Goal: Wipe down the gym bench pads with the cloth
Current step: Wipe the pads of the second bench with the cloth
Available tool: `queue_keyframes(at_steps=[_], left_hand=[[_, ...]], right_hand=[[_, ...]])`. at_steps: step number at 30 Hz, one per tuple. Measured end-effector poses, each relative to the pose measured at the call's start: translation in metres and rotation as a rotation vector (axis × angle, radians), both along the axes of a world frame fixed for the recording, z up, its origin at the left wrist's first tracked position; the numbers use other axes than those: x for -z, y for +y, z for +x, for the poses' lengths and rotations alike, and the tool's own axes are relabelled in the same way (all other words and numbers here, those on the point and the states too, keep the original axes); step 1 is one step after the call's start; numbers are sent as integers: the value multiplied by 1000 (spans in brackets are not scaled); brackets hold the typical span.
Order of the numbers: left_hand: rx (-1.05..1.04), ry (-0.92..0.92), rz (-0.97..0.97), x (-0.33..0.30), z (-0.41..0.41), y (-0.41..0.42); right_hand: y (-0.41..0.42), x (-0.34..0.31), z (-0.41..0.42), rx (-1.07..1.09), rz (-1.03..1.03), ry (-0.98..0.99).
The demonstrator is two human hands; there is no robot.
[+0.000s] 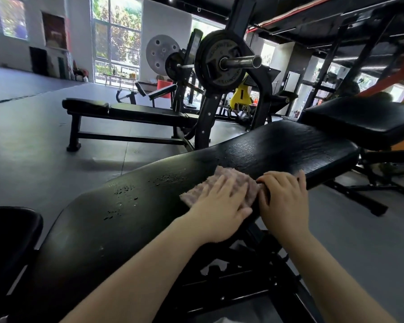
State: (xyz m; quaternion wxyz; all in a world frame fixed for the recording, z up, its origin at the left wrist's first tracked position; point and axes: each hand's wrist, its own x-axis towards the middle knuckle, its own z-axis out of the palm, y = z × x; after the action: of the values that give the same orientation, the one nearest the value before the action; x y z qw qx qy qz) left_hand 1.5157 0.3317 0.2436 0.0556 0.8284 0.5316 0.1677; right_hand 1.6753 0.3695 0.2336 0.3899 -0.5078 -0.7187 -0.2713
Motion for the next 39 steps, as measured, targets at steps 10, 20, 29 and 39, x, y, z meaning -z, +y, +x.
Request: queue_keyframes(at_steps=[10,20,29,39], left_hand=[[-94,-101,-146,0,-32,136],[-184,-136,-134,7,-66,199],[-23,-68,-117,3,-19,81],[131,84,-80,54,-61,-55]], right_hand=[[27,27,-9,-230,232,314],[35,32,-11,-233,308,310],[29,29,-9,-205,257,303],[22,26,-6,-150,189,234]])
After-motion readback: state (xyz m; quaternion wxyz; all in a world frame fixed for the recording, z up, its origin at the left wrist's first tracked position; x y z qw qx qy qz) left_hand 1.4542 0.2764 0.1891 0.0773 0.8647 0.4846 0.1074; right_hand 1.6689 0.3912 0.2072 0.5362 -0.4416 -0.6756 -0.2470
